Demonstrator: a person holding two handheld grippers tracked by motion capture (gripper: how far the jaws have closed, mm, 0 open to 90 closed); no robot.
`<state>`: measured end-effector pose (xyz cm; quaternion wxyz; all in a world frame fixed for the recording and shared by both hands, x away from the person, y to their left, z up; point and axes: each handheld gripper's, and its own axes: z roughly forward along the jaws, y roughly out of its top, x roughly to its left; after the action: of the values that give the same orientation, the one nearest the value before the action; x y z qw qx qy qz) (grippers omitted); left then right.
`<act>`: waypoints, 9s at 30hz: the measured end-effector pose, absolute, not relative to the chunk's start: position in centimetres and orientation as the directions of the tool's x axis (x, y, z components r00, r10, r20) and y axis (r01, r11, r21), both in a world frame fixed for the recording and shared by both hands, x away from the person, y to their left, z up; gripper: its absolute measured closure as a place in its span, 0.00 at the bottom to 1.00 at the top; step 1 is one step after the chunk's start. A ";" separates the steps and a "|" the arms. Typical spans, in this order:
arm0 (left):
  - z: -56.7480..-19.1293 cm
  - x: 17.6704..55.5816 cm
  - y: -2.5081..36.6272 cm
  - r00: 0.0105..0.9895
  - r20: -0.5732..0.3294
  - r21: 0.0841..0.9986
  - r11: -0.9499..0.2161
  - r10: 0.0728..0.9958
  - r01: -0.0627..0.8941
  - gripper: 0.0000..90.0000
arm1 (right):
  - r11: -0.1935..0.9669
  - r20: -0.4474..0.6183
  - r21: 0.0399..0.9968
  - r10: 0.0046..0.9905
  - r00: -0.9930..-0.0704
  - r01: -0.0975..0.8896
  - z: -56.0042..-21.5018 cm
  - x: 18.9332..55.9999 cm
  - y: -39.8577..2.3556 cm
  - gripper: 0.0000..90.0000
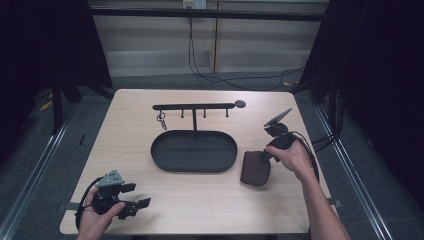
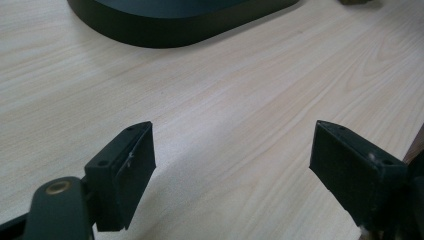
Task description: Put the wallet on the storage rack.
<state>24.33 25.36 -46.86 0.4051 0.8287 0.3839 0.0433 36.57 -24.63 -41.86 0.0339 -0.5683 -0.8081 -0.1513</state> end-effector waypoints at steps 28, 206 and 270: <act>-46.9 24.5 25.5 0.696 -0.251 0.703 -0.367 0.673 0.609 0.20 | 0.334 0.125 0.148 0.927 -0.353 0.931 -38.3 37.2 -23.5 0.91; -46.8 24.4 25.6 0.701 -0.253 0.701 -0.373 0.667 0.608 0.18 | 0.094 0.431 0.476 0.841 -0.325 0.875 -45.0 41.4 -17.5 0.67; -46.9 24.8 26.4 0.647 -0.270 0.694 -0.321 0.713 0.644 0.20 | 0.150 0.226 0.681 0.888 -0.400 0.717 -42.2 28.1 -25.3 0.18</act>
<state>24.78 26.45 -46.89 0.4058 0.8116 0.4182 0.0426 28.08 -25.31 -42.18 -0.1153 -0.5354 -0.7495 -0.3720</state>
